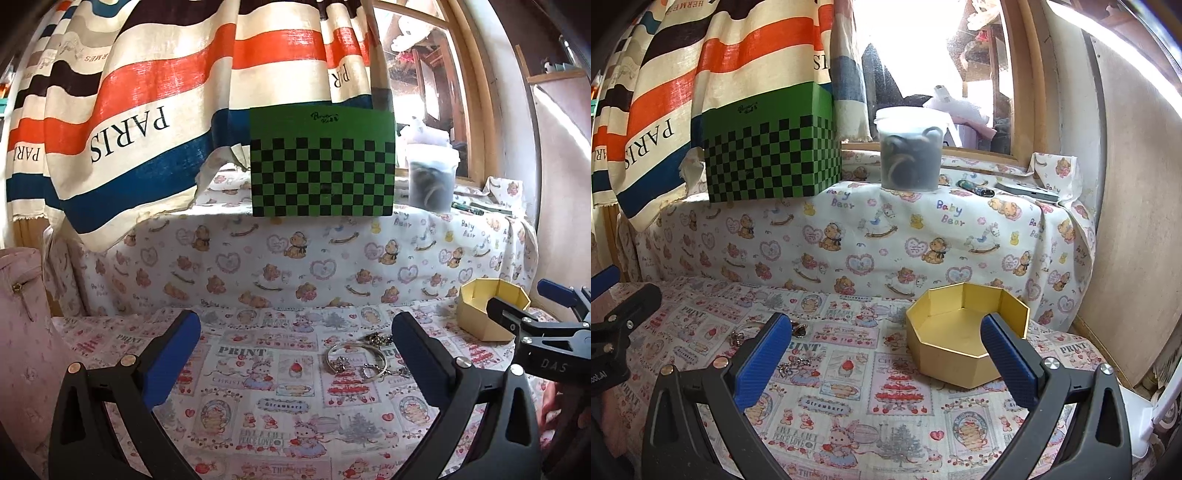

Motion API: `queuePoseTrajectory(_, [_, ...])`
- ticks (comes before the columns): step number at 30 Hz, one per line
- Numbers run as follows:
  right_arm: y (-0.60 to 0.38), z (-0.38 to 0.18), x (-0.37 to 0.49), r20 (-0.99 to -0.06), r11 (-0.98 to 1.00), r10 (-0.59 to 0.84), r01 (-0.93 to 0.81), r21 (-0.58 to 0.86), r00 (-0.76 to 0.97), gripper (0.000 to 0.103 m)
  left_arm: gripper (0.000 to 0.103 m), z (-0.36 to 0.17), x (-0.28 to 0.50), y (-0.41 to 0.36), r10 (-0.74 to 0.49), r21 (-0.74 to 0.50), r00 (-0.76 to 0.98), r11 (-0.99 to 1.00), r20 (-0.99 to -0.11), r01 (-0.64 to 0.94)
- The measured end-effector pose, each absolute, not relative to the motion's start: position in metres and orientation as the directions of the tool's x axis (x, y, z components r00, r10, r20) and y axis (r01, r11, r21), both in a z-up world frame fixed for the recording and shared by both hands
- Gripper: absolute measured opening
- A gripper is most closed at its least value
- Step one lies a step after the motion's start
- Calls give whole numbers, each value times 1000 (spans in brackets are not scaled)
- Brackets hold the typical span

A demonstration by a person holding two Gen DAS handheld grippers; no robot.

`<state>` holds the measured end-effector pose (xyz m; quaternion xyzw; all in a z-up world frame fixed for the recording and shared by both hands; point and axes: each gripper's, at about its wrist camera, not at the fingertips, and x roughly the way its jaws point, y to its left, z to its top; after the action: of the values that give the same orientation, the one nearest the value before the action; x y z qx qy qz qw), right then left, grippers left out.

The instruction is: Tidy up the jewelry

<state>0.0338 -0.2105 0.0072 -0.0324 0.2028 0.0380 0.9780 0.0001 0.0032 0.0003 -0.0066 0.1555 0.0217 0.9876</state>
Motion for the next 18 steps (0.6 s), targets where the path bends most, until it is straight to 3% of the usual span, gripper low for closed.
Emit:
queuePoseTrajectory(10, [-209, 5, 36, -422, 994, 66, -98, -55, 904, 103, 103, -2, 4, 5, 21, -13, 943, 1000, -331, -27])
queuePoseTrajectory(18, [-206, 3, 39, -447, 990, 90, -127, -53, 890, 95, 103, -6, 13, 13, 17, -38, 922, 999, -387, -34])
